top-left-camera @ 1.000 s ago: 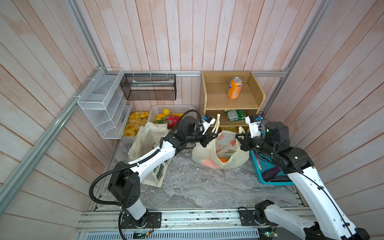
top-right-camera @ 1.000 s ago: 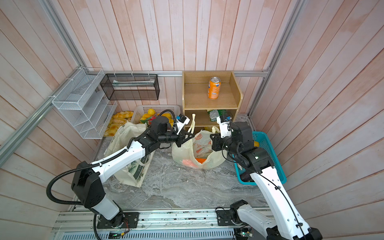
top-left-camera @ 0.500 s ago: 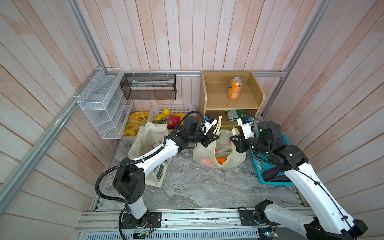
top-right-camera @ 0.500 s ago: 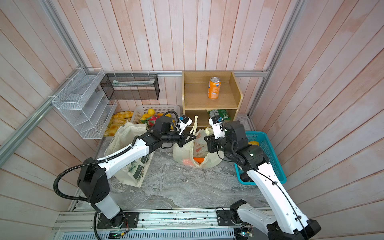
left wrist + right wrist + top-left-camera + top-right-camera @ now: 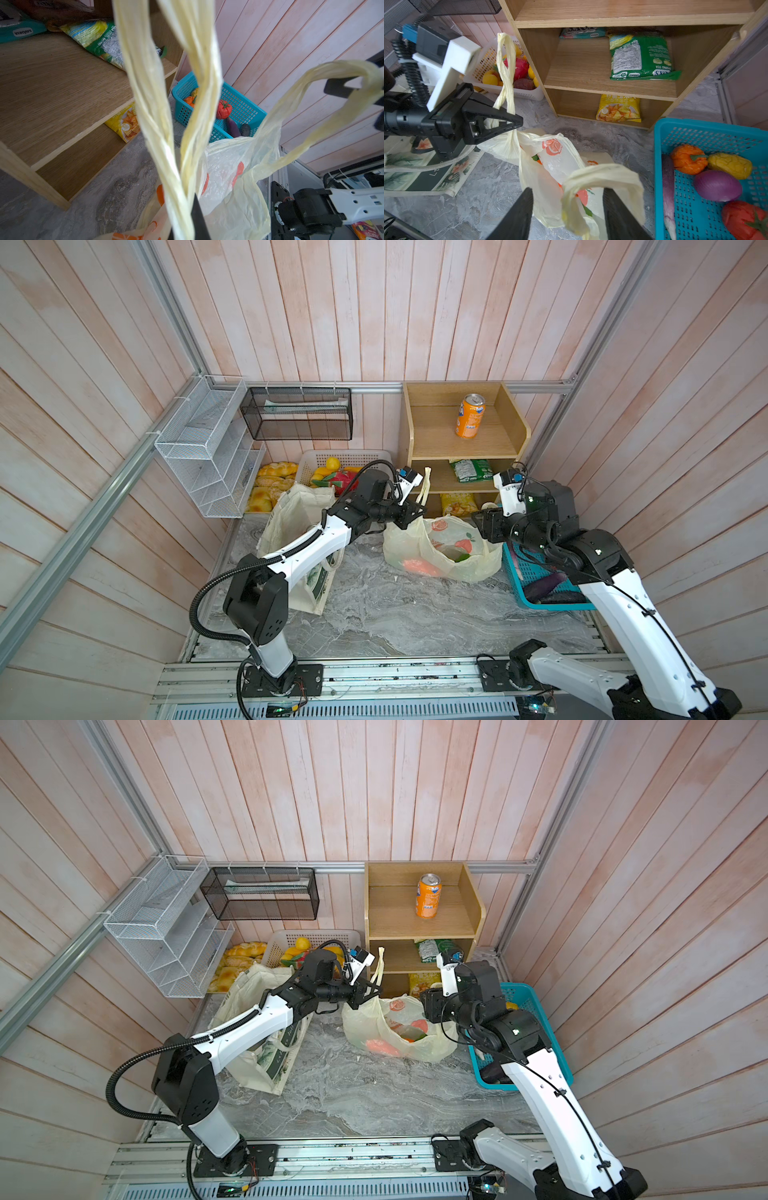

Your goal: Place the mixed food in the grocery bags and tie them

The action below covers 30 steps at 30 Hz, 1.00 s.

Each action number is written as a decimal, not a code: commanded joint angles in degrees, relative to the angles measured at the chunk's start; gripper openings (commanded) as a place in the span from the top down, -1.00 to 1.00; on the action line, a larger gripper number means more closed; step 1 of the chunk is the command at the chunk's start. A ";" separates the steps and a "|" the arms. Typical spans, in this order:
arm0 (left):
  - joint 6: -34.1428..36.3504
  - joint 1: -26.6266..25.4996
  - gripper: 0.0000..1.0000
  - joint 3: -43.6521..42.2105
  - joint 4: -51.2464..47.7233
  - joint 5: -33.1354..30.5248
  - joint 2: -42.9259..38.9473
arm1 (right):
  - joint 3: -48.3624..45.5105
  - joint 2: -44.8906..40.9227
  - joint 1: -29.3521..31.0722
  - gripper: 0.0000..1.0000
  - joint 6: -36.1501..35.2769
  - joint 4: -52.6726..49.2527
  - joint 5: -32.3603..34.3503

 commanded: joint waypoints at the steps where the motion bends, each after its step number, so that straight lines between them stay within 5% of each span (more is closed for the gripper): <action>1: -0.21 1.10 1.00 -0.36 -0.71 1.75 -0.48 | 2.99 0.40 -0.96 -0.23 -0.68 -3.28 2.42; 10: -0.21 5.51 1.00 -0.19 -1.82 2.81 0.61 | 5.91 0.93 -1.81 -0.42 -2.43 -3.68 1.36; 19: 0.06 7.66 1.00 1.04 -2.85 3.77 3.36 | -2.00 -6.73 -1.42 -0.53 1.60 2.68 -11.69; 30: -0.71 7.93 1.00 1.47 -3.02 3.95 2.71 | -14.19 -14.98 6.45 -0.53 8.63 0.88 -12.08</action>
